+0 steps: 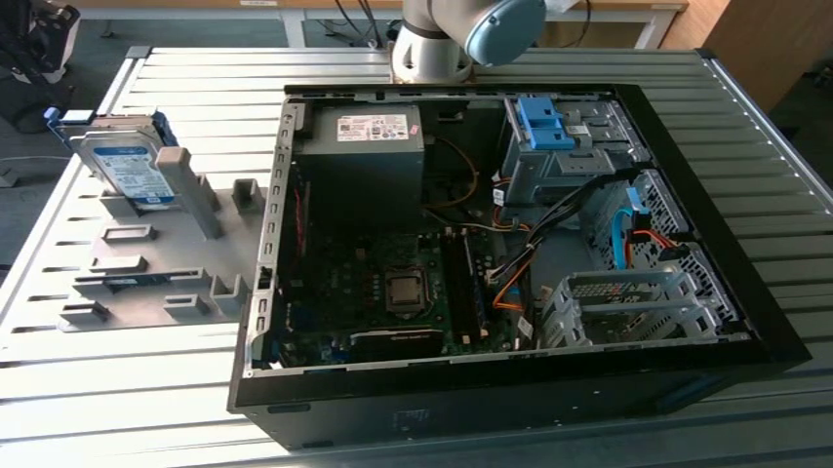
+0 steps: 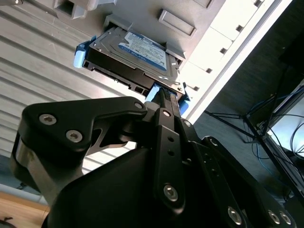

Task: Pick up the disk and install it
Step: 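Pick up the disk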

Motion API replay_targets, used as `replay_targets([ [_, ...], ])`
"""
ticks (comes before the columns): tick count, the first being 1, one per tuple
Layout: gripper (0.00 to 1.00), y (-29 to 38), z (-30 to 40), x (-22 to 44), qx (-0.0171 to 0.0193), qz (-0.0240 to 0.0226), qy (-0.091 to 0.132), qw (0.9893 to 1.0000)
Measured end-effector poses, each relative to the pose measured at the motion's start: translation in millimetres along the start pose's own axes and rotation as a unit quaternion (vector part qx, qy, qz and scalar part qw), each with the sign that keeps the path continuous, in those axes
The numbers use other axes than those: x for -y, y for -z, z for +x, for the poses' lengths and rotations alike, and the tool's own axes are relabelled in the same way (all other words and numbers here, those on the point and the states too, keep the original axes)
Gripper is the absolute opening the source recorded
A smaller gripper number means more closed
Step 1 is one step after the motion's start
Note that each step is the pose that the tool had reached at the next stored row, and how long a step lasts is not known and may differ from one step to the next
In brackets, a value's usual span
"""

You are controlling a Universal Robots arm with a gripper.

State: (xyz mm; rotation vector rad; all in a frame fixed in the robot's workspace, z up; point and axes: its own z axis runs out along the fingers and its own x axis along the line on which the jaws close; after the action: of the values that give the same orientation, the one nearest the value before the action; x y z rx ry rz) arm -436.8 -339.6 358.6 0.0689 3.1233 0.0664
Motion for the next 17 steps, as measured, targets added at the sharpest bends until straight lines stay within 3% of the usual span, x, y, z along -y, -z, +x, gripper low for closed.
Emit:
replay_targets([
  [17,0.11,0.0,0.0,0.0,-0.0007,-0.0003,0.016,0.9999],
])
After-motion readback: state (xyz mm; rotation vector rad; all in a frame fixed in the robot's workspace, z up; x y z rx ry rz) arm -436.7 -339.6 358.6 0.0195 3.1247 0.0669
